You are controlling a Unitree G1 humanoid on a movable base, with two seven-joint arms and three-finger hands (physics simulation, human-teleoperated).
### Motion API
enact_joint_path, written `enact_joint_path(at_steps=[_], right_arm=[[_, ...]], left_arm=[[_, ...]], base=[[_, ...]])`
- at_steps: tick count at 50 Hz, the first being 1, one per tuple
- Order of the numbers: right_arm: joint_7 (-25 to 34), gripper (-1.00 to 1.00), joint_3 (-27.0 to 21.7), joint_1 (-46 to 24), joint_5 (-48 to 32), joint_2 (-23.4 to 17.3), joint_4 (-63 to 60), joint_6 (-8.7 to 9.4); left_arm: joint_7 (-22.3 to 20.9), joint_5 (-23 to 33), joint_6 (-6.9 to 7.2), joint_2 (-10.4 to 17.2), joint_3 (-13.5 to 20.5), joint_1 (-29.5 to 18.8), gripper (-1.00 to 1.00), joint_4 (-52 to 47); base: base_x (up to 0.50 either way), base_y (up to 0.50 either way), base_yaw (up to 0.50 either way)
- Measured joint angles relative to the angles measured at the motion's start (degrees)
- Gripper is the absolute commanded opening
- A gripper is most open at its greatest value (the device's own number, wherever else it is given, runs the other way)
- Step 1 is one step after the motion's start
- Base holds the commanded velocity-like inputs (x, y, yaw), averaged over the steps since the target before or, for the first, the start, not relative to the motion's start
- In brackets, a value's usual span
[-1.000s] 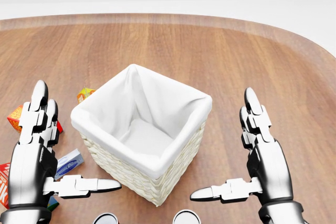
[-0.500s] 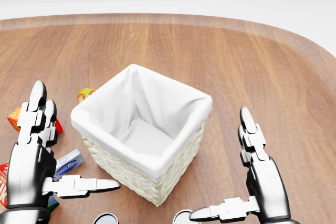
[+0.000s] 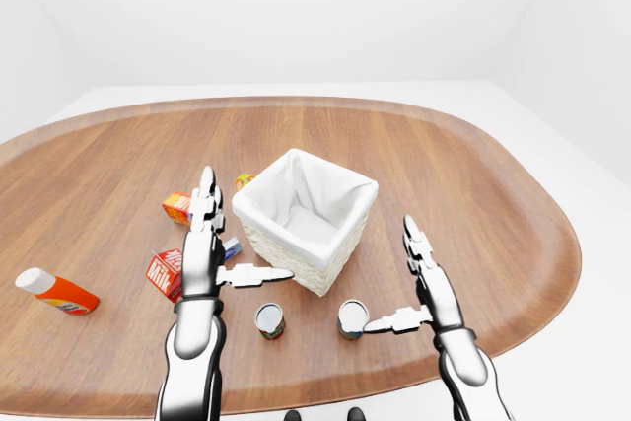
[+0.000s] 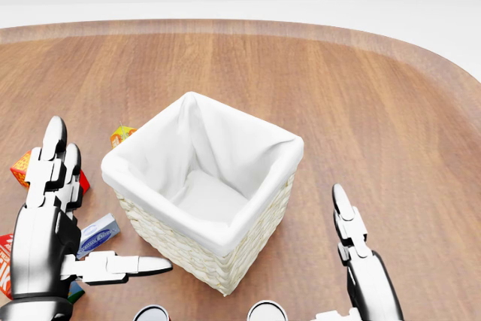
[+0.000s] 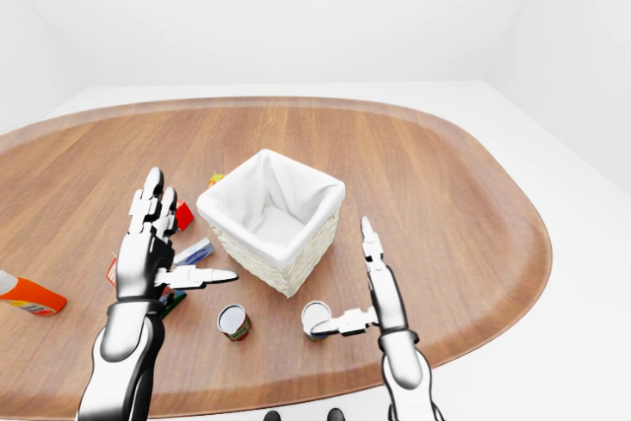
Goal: Pick up the alphabet soup, and put it in the basket.
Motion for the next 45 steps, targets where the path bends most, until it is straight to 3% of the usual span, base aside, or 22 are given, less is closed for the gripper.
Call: enact_joint_path(at_steps=[10, 45], right_arm=[[0.1, 1.00, 1.3, 0.9, -2.1, -0.5, 2.7, -1.22], [-2.8, 1.00, 6.6, 0.9, -7.9, -1.3, 14.3, -1.24]], left_arm=[[0.0, 0.1, -0.07, 0.0, 0.0, 0.0, 1.00, 0.1], [0.2, 0.3, -0.74, 0.0, -0.2, -0.2, 1.00, 1.2]], base=[[0.00, 0.00, 0.00], [0.00, 0.00, 0.00]])
